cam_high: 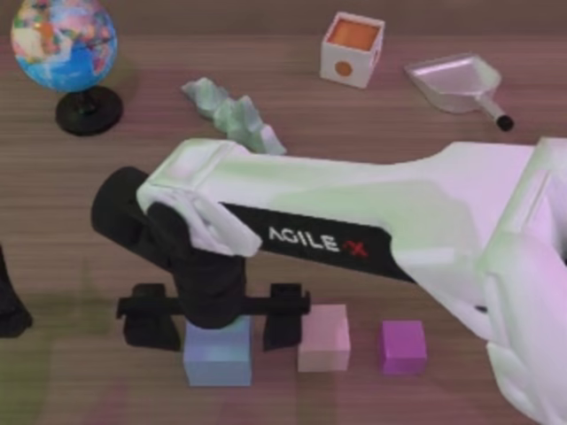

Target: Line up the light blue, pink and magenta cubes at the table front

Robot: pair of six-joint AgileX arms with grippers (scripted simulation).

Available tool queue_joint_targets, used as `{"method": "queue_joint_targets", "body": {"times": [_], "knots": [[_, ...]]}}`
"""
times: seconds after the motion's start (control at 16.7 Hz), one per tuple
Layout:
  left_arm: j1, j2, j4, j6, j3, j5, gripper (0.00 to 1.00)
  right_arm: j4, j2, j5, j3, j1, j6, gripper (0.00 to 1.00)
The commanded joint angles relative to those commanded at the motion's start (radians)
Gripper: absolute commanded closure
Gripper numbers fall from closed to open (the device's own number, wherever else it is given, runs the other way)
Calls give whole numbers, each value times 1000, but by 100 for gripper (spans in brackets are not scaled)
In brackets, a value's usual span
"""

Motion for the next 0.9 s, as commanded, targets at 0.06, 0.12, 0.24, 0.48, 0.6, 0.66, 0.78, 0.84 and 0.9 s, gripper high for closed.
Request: {"method": "queue_joint_targets", "body": {"times": [0.06,0.12,0.24,0.48,0.6,0.66,0.78,0.84,0.9], "knots": [[0,0,0,0,0,0,0,0,0,0,0,0,0,0],[0,0,0,0,0,0,0,0,0,0,0,0,0,0],[0,0,0,0,0,0,0,0,0,0,0,0,0,0],[0,0,0,0,0,0,0,-41,-3,0,41,1,1,0],[0,0,0,0,0,0,0,-119,-10,0,109,3,3,0],[0,0,0,0,0,0,0,-166,-14,0,145,4,3,0],[0,0,0,0,0,0,0,-233,-23,0,206,7,1,0],[0,0,0,0,0,0,0,-250,-26,0,222,7,0,0],[0,0,0,0,0,0,0,-257,-29,0,228,7,0,0]]}}
